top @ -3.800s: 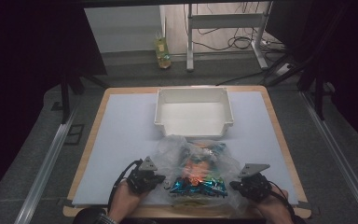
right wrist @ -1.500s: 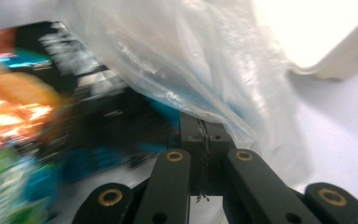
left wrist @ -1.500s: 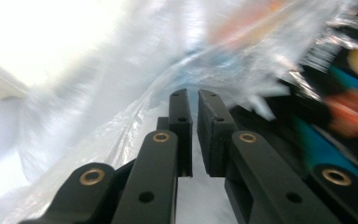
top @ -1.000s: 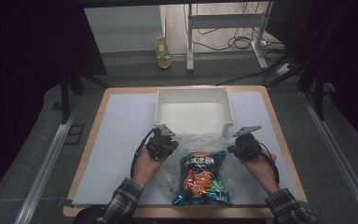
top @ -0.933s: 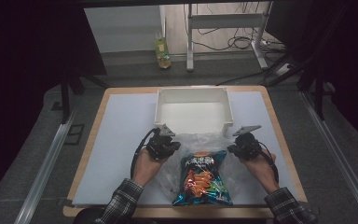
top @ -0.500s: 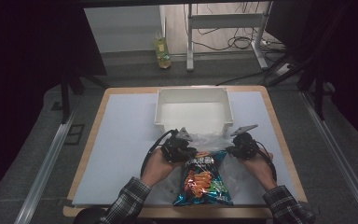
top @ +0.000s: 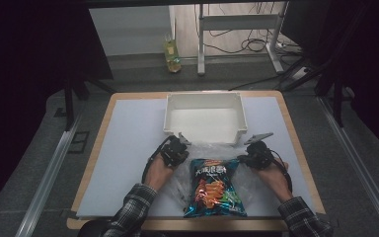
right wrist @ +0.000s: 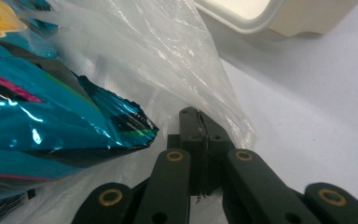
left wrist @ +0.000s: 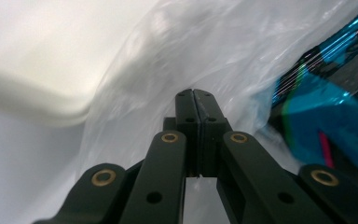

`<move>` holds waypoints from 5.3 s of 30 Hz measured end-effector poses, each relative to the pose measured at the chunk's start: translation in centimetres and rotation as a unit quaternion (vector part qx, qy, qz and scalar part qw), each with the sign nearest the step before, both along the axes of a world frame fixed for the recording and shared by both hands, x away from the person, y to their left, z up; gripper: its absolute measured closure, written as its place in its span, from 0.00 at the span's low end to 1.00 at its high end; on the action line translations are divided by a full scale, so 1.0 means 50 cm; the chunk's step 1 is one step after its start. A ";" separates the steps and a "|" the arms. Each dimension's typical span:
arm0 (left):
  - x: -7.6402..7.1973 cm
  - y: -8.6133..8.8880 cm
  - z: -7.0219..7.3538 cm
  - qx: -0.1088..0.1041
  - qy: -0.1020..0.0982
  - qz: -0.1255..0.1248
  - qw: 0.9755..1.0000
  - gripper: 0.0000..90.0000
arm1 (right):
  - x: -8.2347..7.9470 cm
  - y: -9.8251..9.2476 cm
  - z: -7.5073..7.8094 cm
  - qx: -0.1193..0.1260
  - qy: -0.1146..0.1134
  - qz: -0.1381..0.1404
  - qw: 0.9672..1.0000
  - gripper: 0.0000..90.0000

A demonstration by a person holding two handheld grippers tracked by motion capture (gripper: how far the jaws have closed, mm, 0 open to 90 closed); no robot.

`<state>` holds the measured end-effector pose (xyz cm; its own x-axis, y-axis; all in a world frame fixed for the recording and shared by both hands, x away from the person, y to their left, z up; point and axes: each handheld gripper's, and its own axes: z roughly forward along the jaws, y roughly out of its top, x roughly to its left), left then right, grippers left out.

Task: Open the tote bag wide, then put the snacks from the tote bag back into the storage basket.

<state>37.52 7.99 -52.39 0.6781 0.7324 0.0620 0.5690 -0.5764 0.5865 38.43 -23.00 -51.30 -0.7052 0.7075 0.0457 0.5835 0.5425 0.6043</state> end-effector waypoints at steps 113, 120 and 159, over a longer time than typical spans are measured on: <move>-0.227 0.153 0.027 -0.161 -0.056 -0.007 0.985 0.42 | -0.187 -0.115 0.081 0.061 -0.032 0.007 0.998 0.55; -0.236 0.156 0.021 -0.166 -0.052 -0.011 0.985 0.31 | -0.210 -0.112 0.105 0.062 -0.033 0.016 0.997 0.53; -0.244 0.142 0.014 -0.153 -0.055 -0.026 0.986 0.22 | -0.215 0.008 0.129 0.073 0.010 0.077 0.994 0.32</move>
